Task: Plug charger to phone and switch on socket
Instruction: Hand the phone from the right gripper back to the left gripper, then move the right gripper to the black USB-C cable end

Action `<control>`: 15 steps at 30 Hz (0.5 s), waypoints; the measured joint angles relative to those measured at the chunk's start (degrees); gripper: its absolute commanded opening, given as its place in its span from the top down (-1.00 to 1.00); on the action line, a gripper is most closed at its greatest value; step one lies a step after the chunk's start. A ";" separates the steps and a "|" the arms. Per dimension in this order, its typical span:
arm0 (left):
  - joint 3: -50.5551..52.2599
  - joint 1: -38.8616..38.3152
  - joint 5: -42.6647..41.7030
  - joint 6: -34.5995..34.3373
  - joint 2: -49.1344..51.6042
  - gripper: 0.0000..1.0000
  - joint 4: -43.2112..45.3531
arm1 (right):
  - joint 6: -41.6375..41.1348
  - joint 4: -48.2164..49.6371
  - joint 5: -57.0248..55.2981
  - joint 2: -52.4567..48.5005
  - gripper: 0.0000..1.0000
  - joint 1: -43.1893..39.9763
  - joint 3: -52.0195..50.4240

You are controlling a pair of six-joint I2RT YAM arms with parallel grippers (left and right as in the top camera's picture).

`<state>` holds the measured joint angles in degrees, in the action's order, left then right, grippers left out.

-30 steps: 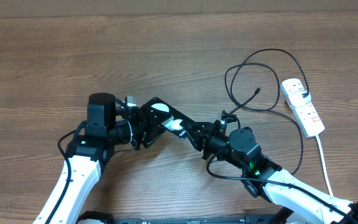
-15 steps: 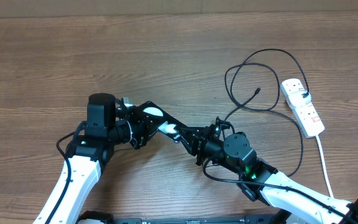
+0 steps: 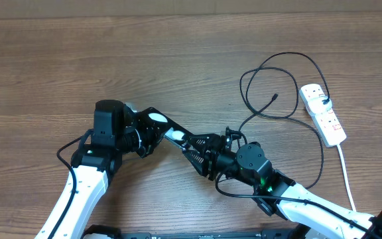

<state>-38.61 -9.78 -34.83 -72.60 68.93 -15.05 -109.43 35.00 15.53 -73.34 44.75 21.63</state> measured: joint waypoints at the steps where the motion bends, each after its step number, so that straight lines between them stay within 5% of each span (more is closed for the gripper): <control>1: 0.00 0.00 0.66 0.72 0.00 0.92 -0.02 | 1.70 -0.79 -0.46 0.00 -0.17 0.00 0.00; 9: 0.02 2.16 1.62 10.32 0.00 0.92 -2.64 | 26.82 -8.61 -8.44 0.07 -0.98 -3.17 0.11; 15: 0.15 3.56 -0.81 16.33 0.07 0.92 -7.67 | 42.84 -23.30 -10.56 0.04 -0.96 -15.69 2.38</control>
<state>-38.46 -6.22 -35.64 -56.27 68.99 -22.72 -66.59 11.70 4.97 -73.30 29.06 24.01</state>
